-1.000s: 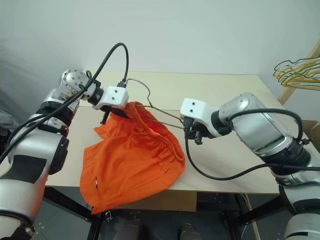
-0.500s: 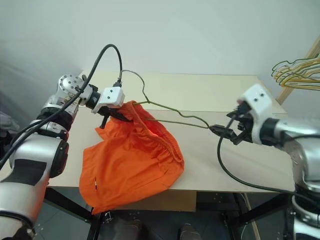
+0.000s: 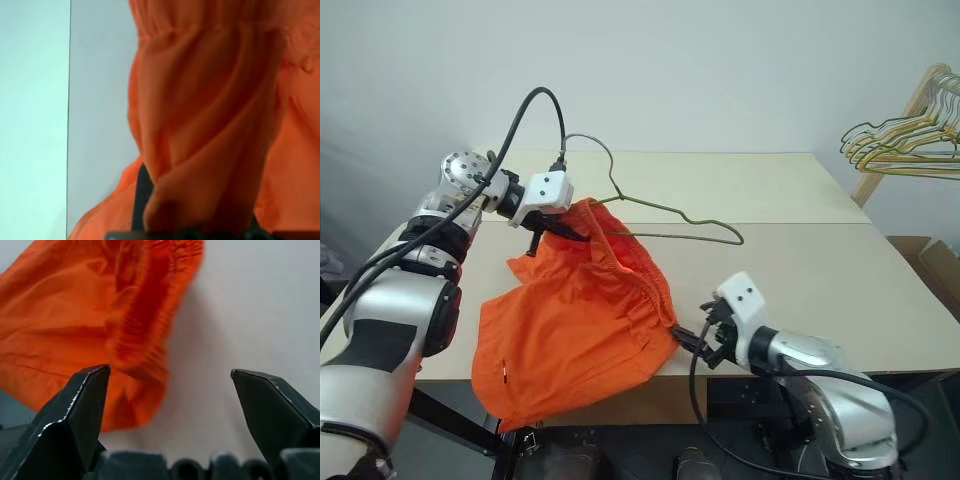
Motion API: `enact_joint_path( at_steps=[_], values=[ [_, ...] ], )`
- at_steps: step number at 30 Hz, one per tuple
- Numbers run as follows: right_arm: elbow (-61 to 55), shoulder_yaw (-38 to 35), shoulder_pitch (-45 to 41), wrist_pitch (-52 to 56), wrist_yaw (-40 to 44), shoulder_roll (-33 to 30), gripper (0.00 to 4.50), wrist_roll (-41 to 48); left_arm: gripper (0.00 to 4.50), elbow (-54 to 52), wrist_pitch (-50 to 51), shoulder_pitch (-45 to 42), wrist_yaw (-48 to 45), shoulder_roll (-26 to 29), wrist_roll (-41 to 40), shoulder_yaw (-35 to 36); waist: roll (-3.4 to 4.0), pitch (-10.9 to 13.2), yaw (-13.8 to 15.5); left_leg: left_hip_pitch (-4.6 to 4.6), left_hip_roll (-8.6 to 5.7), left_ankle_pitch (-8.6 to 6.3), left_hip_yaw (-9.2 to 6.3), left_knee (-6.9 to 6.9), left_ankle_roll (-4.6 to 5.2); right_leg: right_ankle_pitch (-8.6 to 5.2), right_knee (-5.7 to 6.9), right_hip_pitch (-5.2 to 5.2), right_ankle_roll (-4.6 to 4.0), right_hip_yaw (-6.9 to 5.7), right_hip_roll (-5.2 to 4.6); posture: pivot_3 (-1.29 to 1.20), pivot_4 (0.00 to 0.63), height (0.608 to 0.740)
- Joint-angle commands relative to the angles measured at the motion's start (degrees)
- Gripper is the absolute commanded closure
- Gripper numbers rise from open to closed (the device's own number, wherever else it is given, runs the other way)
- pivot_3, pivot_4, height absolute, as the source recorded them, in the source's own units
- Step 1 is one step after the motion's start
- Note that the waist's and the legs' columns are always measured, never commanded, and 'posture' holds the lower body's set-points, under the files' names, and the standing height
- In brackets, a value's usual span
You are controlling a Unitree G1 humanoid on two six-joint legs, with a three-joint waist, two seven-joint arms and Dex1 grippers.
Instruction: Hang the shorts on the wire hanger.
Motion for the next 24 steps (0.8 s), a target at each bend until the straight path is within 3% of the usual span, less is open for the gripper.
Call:
enact_joint_path(
  at_steps=[1, 2, 5, 16, 20, 24],
  values=[
    [0.91, 2.49, -1.76, -2.47, -1.79, 0.59, 0.04, -0.61, 4.5, -1.59, 0.15, -2.04, 0.38, 0.44, -1.47, 1.27, 0.0, 0.0, -0.05, -0.02, -0.02, 0.0, 0.0, -0.02, 0.0, 0.03, -0.02, -0.01, 0.05, 0.01, -0.01, 0.11, 0.0, 0.74],
    [1.35, 2.71, -2.12, -2.38, -1.93, 1.09, 0.04, -0.06, 4.5, -1.61, 0.17, -2.01, 0.4, 0.46, -1.48, 1.28, 0.0, 0.0, -0.05, -0.05, -0.02, -0.01, 0.0, -0.02, 0.02, 0.04, -0.06, -0.01, 0.06, 0.01, -0.01, 0.11, 0.0, 0.74],
    [1.73, 2.9, -2.84, -1.97, -2.32, 2.11, 0.6, 1.19, 4.5, -1.63, 0.17, -1.94, 0.48, 0.52, -1.49, 1.31, 0.0, 0.0, -0.06, -0.06, -0.02, -0.02, 0.0, -0.06, 0.03, 0.04, -0.12, -0.01, 0.07, 0.01, -0.01, 0.11, 0.0, 0.74],
    [3.57, -0.55, -3.11, -2.1, -2.98, 2.27, 4.45, 4.6, 4.5, -1.7, 0.02, -1.55, 0.34, 0.88, -1.52, 1.32, 0.0, 0.0, -0.07, -0.03, -0.02, -0.02, -0.02, -0.04, 0.03, 0.04, -0.07, 0.0, 0.09, 0.0, -0.01, 0.11, 0.0, 0.74],
    [4.64, -4.96, -4.2, 0.12, 0.09, -2.07, 4.45, 8.17, 4.5, -1.93, -0.35, -1.25, -1.62, 1.47, -2.83, 2.31, 0.0, 0.0, -0.09, -0.05, -0.02, -0.02, -0.01, -0.04, 0.03, 0.05, -0.1, 0.0, 0.09, 0.01, -0.01, 0.11, 0.0, 0.74],
    [7.22, -9.73, -5.01, 0.59, 6.92, -11.52, 4.45, 11.58, 4.5, -2.8, -1.46, -0.53, -5.07, 3.56, -6.57, 0.53, 0.0, 0.0, -0.05, -0.05, -0.03, -0.02, 0.0, -0.05, 0.03, 0.05, -0.13, 0.01, 0.08, 0.01, -0.02, 0.11, 0.0, 0.74]
  ],
)
